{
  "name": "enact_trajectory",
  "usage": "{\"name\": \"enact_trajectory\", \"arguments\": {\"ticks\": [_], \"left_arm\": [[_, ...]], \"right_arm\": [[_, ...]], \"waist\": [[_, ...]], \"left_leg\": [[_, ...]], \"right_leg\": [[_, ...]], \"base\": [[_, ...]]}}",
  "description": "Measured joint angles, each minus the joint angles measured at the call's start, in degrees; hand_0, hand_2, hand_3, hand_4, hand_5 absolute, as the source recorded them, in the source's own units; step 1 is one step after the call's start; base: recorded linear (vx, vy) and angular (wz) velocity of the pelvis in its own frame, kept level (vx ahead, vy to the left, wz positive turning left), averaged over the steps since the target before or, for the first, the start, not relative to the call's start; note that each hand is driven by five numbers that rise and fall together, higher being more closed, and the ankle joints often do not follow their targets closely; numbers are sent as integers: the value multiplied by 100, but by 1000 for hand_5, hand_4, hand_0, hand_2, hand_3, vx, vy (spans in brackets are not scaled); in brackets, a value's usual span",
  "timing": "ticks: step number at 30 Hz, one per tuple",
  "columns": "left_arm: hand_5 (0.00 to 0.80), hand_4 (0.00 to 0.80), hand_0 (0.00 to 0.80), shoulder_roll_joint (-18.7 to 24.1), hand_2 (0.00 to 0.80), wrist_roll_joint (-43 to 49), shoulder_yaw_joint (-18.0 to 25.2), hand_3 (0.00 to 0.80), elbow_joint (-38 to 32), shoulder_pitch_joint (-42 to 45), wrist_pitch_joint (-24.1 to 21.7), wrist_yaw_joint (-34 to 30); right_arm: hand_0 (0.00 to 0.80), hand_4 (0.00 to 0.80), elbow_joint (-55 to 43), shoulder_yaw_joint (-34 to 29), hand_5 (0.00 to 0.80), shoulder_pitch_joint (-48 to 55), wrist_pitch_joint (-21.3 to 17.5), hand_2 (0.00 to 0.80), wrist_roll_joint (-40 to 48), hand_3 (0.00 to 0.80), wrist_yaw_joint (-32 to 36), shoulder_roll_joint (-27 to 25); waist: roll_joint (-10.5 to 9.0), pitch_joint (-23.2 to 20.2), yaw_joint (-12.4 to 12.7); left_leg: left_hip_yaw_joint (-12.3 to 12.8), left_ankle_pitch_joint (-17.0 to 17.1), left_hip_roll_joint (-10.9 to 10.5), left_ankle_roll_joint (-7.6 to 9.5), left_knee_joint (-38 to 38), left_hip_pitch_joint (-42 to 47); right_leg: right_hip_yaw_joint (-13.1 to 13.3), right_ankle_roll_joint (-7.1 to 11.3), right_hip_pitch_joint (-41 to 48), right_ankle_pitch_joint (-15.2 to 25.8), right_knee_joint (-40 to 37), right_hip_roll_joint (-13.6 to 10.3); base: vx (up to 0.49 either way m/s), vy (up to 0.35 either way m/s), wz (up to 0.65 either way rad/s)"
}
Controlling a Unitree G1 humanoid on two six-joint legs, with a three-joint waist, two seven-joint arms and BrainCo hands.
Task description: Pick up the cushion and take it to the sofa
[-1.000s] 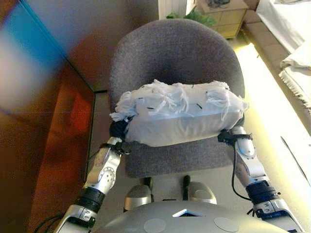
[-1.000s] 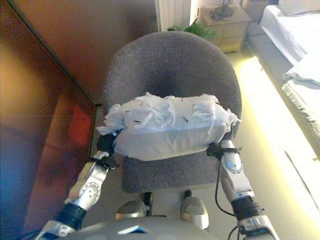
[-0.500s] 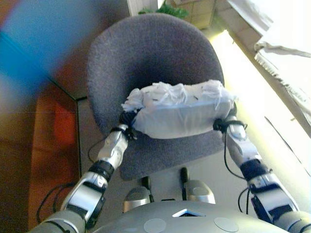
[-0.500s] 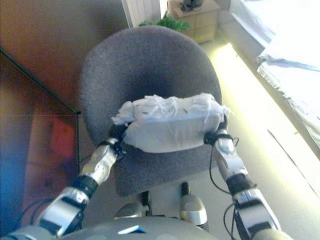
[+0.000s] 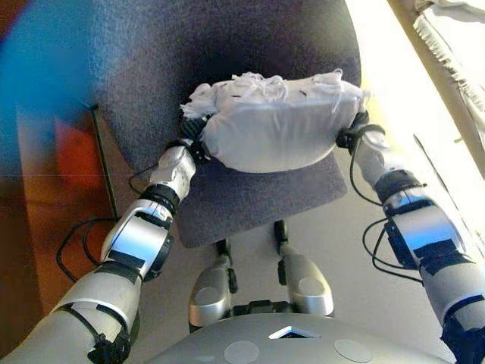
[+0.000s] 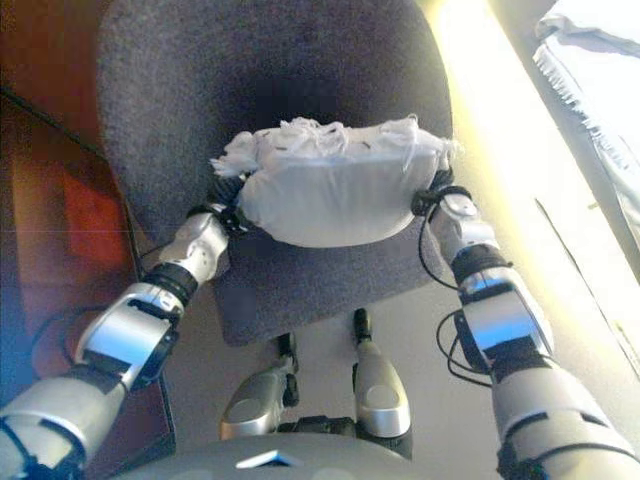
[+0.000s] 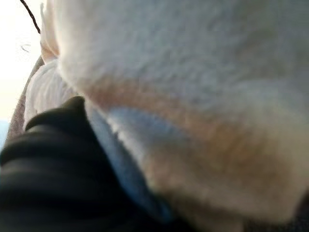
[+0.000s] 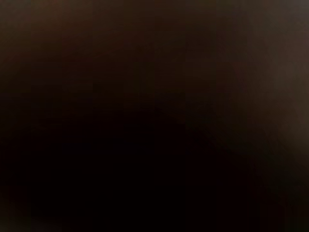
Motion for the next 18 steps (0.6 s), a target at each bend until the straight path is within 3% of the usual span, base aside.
{"name": "enact_trajectory", "arguments": {"ticks": [7,13,15,16,18], "left_arm": [[800,800,800,45,800,-270,-9,800,422,-479,515,-15],[800,800,800,66,800,-545,-7,800,953,-1047,1130,199],[552,552,552,84,552,-632,-7,552,1123,-1288,1301,292],[471,471,471,97,471,-708,-7,471,1177,-1378,1367,346],[0,0,0,112,0,-860,-7,0,1338,-1564,1478,475]], "right_arm": [[800,800,698,247,800,-711,722,800,-204,800,627,-147],[800,800,878,424,800,-1104,998,800,-540,800,683,-180],[800,800,930,494,800,-1277,1017,800,-636,800,678,-181],[800,800,938,538,800,-1347,1019,800,-681,800,664,-184],[800,800,985,564,800,-1485,1013,800,-734,800,599,-192]], "waist": [[-94,58,116],[-97,61,147],[-96,62,149],[-92,65,150],[-77,73,152]], "left_leg": [[-80,-3,-6,-6,4,-94],[-183,32,-4,-22,47,-299],[-197,51,-9,-19,64,-399],[-206,62,-10,-21,66,-430],[-224,69,-13,-23,77,-491]], "right_leg": [[-97,19,-52,-26,0,-15],[-199,17,-192,-23,6,-18],[-209,11,-281,-14,10,-22],[-216,4,-310,-5,11,-21],[-234,0,-360,-2,13,-21]], "base": [[3,9,4],[-7,59,8],[1,65,2],[-1,67,4],[-2,68,4]]}}
